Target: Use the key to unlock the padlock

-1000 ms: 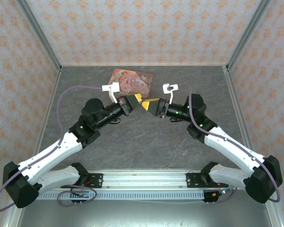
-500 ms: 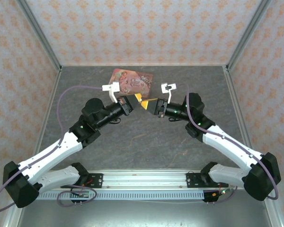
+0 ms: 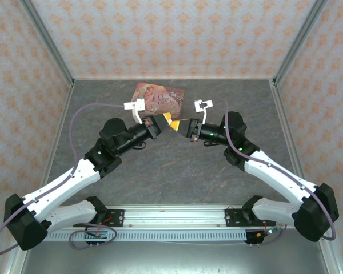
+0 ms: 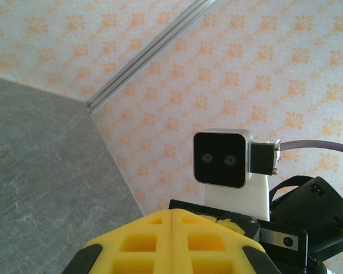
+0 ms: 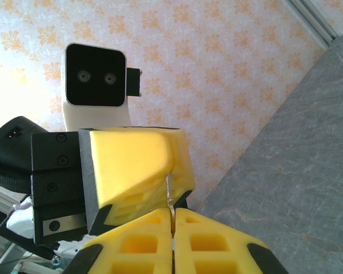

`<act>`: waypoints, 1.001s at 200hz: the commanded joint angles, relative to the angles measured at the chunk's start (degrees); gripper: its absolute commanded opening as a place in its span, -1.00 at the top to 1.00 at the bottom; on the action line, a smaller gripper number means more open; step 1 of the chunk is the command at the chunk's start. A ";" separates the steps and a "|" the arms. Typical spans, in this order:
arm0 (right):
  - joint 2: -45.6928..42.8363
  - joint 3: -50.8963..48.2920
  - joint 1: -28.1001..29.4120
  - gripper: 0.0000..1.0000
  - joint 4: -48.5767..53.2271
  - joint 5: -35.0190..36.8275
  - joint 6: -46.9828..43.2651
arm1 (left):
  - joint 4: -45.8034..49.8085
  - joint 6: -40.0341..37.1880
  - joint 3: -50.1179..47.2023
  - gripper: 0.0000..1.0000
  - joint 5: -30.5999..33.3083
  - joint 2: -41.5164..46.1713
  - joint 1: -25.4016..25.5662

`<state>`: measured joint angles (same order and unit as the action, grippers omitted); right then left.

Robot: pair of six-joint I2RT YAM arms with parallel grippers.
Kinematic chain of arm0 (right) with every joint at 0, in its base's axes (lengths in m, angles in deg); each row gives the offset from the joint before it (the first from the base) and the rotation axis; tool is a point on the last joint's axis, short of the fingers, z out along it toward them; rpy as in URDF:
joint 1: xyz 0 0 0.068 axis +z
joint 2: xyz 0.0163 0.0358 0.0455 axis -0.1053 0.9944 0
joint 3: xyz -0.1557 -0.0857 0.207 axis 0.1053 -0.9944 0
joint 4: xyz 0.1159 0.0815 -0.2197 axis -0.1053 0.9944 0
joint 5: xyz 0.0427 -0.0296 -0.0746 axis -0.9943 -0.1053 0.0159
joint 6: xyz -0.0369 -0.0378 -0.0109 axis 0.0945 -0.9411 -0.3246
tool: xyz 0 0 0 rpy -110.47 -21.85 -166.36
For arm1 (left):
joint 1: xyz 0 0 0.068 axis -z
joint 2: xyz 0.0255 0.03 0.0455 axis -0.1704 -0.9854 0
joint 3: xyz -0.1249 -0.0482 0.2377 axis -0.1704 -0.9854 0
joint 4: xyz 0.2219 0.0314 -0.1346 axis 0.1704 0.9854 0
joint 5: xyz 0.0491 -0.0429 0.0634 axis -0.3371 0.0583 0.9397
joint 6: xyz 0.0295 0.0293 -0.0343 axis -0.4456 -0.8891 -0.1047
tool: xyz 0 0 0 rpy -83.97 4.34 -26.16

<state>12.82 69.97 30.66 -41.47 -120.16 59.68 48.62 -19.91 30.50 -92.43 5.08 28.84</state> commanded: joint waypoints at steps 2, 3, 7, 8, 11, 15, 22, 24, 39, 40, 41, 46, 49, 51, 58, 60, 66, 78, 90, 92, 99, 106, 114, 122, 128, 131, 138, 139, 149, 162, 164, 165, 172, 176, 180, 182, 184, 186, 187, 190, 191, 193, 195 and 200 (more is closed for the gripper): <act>-0.31 2.39 0.39 0.95 -1.38 -1.01 -1.16 | -1.18 -0.29 1.88 1.00 1.06 -0.28 0.63; -0.35 2.39 0.38 0.96 -1.29 -0.96 -1.26 | -1.20 -0.38 1.91 1.00 1.08 -0.28 0.63; -0.46 2.44 0.38 0.97 -0.75 -0.78 -1.55 | -0.95 -0.45 1.90 1.00 1.10 -0.20 0.61; -0.47 2.46 0.38 0.98 -0.58 -0.80 -1.63 | -0.87 -0.46 1.92 1.00 1.14 -0.19 0.62; -0.55 2.48 0.38 0.98 -0.13 -0.74 -1.95 | -0.61 -0.65 2.07 1.00 1.25 -0.19 0.63; -0.65 2.55 0.44 0.99 0.60 -0.55 -2.37 | -0.15 -0.83 2.16 1.00 1.41 -0.11 0.63; -0.95 2.65 0.39 1.00 2.32 0.12 -3.29 | 0.98 -1.35 2.47 0.92 1.86 0.05 0.59; -1.04 2.72 0.38 1.00 2.89 0.36 -3.55 | 1.41 -1.52 2.53 0.87 2.03 0.13 0.62; -2.10 3.00 0.38 1.00 7.58 2.35 -6.29 | 5.20 -3.65 3.71 0.47 3.49 0.72 0.63; -2.17 3.01 0.38 1.00 7.94 2.52 -6.50 | 5.59 -3.77 3.84 0.46 3.65 0.79 0.63; -2.25 3.01 0.38 1.00 8.29 2.70 -6.70 | 5.96 -3.92 3.90 0.43 3.82 0.83 0.63; -2.61 3.09 0.38 1.00 10.07 3.54 -7.66 | 8.16 -4.64 4.62 0.28 4.89 1.03 0.61; -2.86 3.10 0.38 1.00 11.15 4.02 -8.22 | 10.09 -5.06 5.16 0.20 5.84 1.04 0.63; -3.03 3.16 0.38 1.00 11.87 4.30 -8.60 | 11.27 -5.35 5.67 0.16 6.43 1.10 0.57; -3.57 3.26 0.38 1.00 14.56 5.57 -9.94 | 16.24 -6.47 7.37 0.04 8.95 1.05 0.54; -3.71 3.27 0.38 1.00 15.29 5.96 -10.31 | 17.40 -6.76 7.82 0.02 9.60 0.98 0.59; -4.15 3.27 0.38 1.00 17.46 7.19 -11.30 | 20.38 -7.66 8.92 -0.07 11.15 0.89 0.40; -5.08 3.32 0.44 1.00 21.93 9.70 -13.25 | 25.06 -8.73 10.71 -0.23 13.39 0.35 -0.12; -6.02 3.18 0.38 1.00 25.62 12.30 -14.94 | 27.71 -9.54 11.88 -0.38 14.17 -0.38 -1.12; -6.22 3.18 0.38 1.00 26.32 12.83 -15.21 | 28.03 -9.70 12.05 -0.40 14.23 -0.55 -1.34; -6.81 3.18 0.38 1.00 28.99 15.02 -16.01 | 29.15 -9.95 12.62 -0.48 14.59 -1.23 -2.22; -7.51 3.18 0.38 1.00 31.41 17.64 -16.72 | 30.14 -10.34 13.06 -0.55 14.72 -2.16 -3.31; -8.22 3.18 0.40 1.00 34.21 21.07 -17.23 | 31.02 -10.91 13.56 -0.61 14.71 -3.44 -4.58; -8.92 3.27 0.39 1.00 36.91 24.43 -17.82 | 31.76 -11.42 14.21 -0.65 14.42 -5.09 -5.92; -9.44 3.27 0.38 1.00 38.54 26.44 -18.17 | 32.00 -12.05 14.69 -0.69 13.79 -6.58 -7.08; -9.66 3.22 0.38 1.00 39.23 27.37 -18.35 | 32.04 -12.43 14.90 -0.70 13.42 -7.40 -7.64; -10.23 3.06 0.38 1.00 40.33 28.92 -18.66 | 32.15 -12.97 15.65 -0.71 12.43 -9.53 -8.99; -10.32 3.03 0.38 1.00 40.48 29.08 -18.71 | 32.16 -13.00 15.74 -0.71 12.30 -9.78 -9.19; -11.13 2.76 0.38 1.00 41.51 30.45 -18.72 | 32.17 -13.66 17.18 -0.71 10.52 -13.29 -10.93; -11.94 2.27 0.38 1.00 42.12 31.56 -18.38 | 32.80 -15.21 19.76 -0.72 9.36 -18.24 -12.26; -12.03 2.19 0.38 1.00 42.24 31.66 -18.29 | 32.90 -15.53 20.26 -0.72 9.27 -18.96 -12.35; -12.10 2.16 0.38 1.00 42.27 31.77 -18.30 | 32.98 -15.60 20.50 -0.72 9.27 -19.42 -12.36; -12.33 1.89 0.38 1.00 42.56 32.03 -18.02 | 33.54 -17.34 22.42 -0.72 9.46 -22.03 -12.60; -12.43 1.87 0.38 1.00 42.80 32.18 -17.92 | 34.01 -17.90 23.56 -0.72 9.90 -23.56 -12.56; -12.48 1.71 0.39 1.00 43.06 32.49 -17.72 | 34.39 -18.36 24.64 -0.72 10.23 -25.10 -12.61; -12.51 1.63 0.38 1.00 43.16 32.60 -17.62 | 34.47 -18.61 25.17 -0.72 10.25 -25.93 -12.63; -12.57 1.56 0.38 1.00 43.31 32.72 -17.50 | 34.55 -18.87 25.76 -0.72 10.30 -26.60 -12.64; -12.60 1.48 0.38 1.00 43.50 32.85 -17.34 | 34.57 -19.15 26.29 -0.72 10.16 -27.43 -12.64; -12.61 1.45 0.38 1.00 43.61 32.94 -17.26 | 34.56 -19.26 26.55 -0.72 10.11 -27.78 -12.64; -12.61 1.35 0.38 1.00 43.69 33.13 -17.17 | 34.62 -19.56 27.49 -0.72 9.94 -28.95 -12.69; -12.57 1.30 0.38 1.00 43.79 33.20 -17.13 | 34.63 -19.64 27.72 -0.72 9.82 -29.34 -12.67; -12.60 1.26 0.38 1.00 43.93 33.31 -16.92 | 34.70 -19.81 28.45 -0.72 9.71 -30.13 -12.65; -12.61 1.25 0.38 1.00 44.03 33.42 -16.87 | 34.72 -20.00 29.00 -0.72 9.49 -30.88 -12.64; -12.69 1.03 0.38 1.00 44.22 33.73 -16.49 | 34.87 -20.50 30.72 -0.72 8.99 -32.78 -12.69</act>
<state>1.08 71.39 30.66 -0.38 -90.63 42.89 80.86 -35.25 53.97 -81.92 -21.89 16.16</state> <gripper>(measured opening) 0.045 0.860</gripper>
